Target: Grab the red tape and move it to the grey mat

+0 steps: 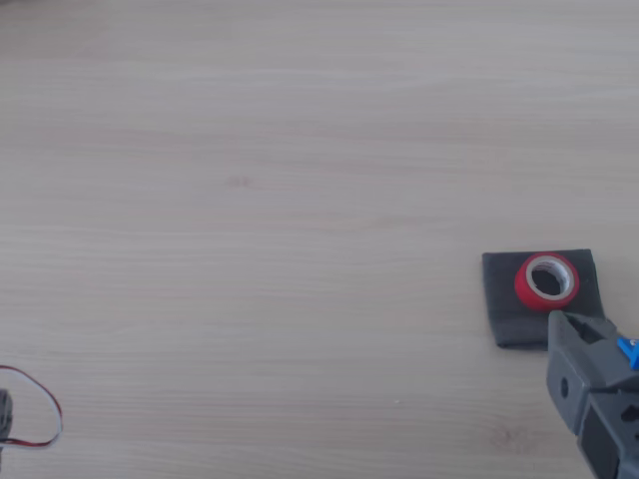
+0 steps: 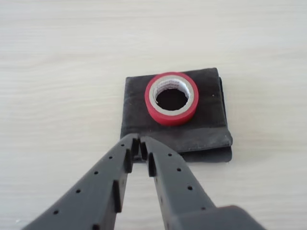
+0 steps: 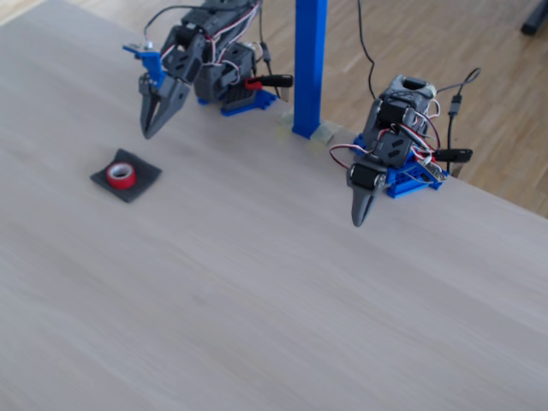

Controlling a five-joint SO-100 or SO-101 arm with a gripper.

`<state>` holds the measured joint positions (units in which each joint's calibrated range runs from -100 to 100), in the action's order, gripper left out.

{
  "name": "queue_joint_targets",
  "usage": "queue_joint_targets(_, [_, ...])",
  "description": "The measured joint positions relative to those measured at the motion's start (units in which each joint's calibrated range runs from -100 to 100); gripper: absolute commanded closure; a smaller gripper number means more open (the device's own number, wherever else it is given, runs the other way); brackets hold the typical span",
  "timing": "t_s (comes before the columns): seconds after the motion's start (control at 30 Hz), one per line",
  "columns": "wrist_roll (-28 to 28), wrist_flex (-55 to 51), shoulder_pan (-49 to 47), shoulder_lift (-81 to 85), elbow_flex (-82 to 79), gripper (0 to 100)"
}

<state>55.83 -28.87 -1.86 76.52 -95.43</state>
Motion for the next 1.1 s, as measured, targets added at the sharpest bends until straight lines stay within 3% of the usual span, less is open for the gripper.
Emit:
queue_joint_targets(0.13, [0.52, -1.00, -0.08, 5.50, -2.51, 98])
queue_joint_targets(0.57, [0.67, -25.86, 0.41, 20.48, -2.33, 98])
queue_joint_targets(1.1, [5.23, -44.94, -0.17, 21.65, -2.33, 98])
